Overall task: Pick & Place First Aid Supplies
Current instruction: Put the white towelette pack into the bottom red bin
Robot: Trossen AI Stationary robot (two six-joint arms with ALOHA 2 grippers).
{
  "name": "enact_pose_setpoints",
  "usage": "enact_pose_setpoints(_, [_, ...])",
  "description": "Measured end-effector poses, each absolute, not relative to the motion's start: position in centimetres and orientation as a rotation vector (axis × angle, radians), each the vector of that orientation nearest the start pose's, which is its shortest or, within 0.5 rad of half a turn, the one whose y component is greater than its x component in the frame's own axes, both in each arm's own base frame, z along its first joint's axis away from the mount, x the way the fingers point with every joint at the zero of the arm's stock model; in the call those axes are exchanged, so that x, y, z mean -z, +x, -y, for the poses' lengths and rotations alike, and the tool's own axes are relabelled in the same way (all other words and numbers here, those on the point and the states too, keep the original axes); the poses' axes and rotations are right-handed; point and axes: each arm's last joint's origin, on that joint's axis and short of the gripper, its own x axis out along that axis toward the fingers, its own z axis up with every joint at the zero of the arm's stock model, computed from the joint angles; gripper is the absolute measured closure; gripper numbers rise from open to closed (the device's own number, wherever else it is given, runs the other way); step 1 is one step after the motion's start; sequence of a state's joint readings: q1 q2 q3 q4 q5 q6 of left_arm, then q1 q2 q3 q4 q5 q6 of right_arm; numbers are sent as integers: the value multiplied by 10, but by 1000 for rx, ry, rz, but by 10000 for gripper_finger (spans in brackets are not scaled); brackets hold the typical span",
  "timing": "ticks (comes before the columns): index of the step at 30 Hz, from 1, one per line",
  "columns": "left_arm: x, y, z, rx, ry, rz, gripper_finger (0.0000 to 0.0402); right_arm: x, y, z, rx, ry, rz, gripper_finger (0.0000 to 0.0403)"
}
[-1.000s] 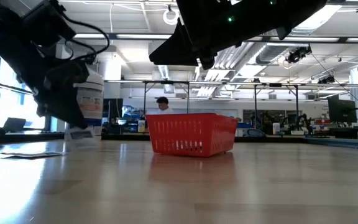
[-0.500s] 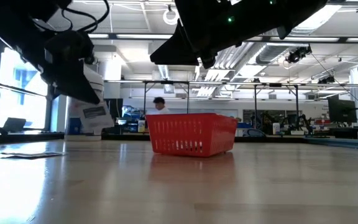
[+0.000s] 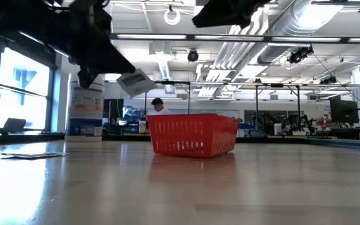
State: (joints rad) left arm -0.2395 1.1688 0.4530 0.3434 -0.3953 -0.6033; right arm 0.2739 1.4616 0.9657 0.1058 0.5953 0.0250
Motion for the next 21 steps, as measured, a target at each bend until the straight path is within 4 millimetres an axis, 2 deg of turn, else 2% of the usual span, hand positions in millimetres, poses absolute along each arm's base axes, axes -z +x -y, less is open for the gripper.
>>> enact_pose_setpoints(6, [-198, 268, 43, -262, -478, -335, 401, -279, 302, -72, 317, -116, -334, 324])
enact_pose_setpoints(10, [-200, 307, 48, -270, -448, -352, 401, -277, 303, -72, 317, -107, -341, 324])
enact_pose_setpoints(14, [-193, 335, 50, -323, -412, -425, 401, -275, 303, -74, 318, -83, -356, 324])
enact_pose_setpoints(21, [-173, 354, 41, -351, -452, -495, 399, -275, 301, -79, 303, -78, -355, 324])
